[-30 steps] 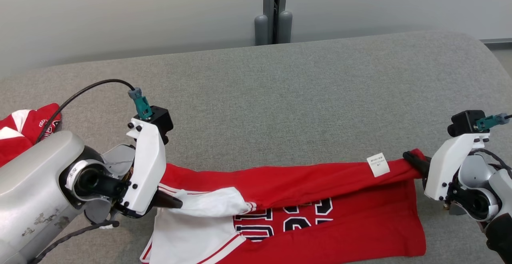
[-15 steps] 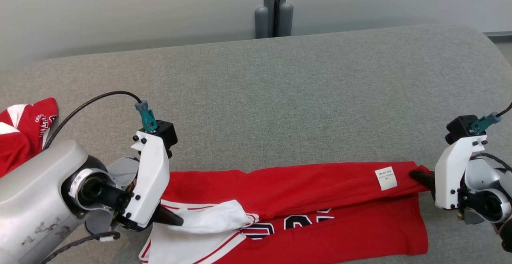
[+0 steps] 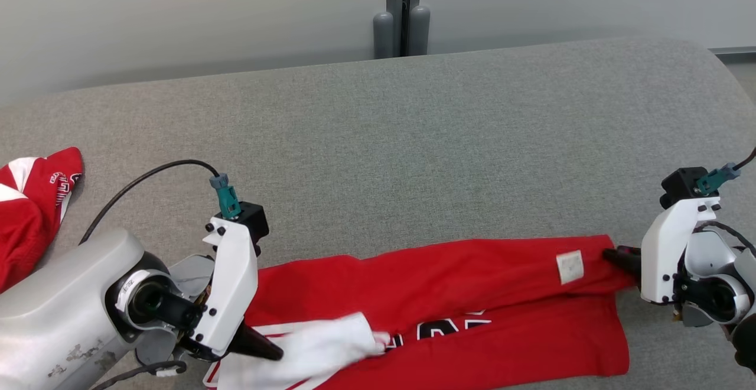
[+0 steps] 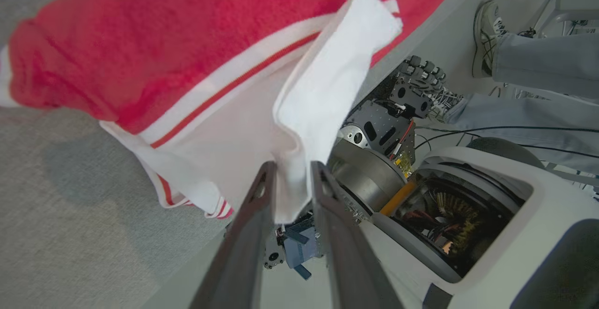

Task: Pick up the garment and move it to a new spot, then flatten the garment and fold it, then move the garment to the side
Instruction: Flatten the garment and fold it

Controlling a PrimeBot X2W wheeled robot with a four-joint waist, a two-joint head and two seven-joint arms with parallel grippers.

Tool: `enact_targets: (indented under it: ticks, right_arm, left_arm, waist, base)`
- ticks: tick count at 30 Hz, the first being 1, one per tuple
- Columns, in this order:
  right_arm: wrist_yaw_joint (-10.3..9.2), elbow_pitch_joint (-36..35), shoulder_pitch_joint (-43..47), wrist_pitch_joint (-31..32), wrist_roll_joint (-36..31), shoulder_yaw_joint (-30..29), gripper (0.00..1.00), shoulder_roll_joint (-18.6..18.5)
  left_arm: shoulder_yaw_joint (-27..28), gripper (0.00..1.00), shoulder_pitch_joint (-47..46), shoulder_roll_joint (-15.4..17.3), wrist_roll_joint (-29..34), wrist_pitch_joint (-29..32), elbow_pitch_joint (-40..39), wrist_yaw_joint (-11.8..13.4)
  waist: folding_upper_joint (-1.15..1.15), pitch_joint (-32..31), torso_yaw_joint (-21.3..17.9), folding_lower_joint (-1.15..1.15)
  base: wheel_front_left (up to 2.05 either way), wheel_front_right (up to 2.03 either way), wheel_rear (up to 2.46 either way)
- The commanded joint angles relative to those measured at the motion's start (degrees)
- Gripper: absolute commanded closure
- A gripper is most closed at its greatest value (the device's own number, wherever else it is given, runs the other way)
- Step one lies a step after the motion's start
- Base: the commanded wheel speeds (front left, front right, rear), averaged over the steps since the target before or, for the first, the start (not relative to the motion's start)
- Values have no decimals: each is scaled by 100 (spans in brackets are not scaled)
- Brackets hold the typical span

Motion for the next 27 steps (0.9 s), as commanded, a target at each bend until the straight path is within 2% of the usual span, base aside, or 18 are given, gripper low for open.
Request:
enact_targets:
  ticks: [1, 9, 15, 22, 27]
  right_arm:
    - [1, 49, -13, -6, -27, -30, 0, 31]
    - [1, -45, 155, 99, -16, -101, 0, -36]
    - [1, -357, 293, -333, -71, -457, 0, -213]
    - [1, -831, 680, -1649, -420, -1294, 0, -184]
    - [1, -1125, 1237, -2417, -702, -2013, 0, 56]
  left_arm:
    - [-18, 0, 100, 4, 25, -12, 38, -23]
    - [-2, 0, 129, -12, 138, -162, 143, -110]
    - [180, 0, 187, -38, 174, -550, 173, -220]
    - [716, 0, 316, -52, 584, -2068, 266, -417]
    - [1167, 0, 624, 57, 906, -3396, 178, -323]
  waist:
    - [0, -16, -12, 0]
    - [0, -207, -46, 0]
    - [0, -435, -36, 0]
    - [0, -641, -8, 0]
    - [0, -748, 46, 0]
  base:
    - [0, 0, 0]
    - [0, 0, 0]
    - [0, 0, 0]
    - [0, 0, 0]
    - [0, 0, 0]
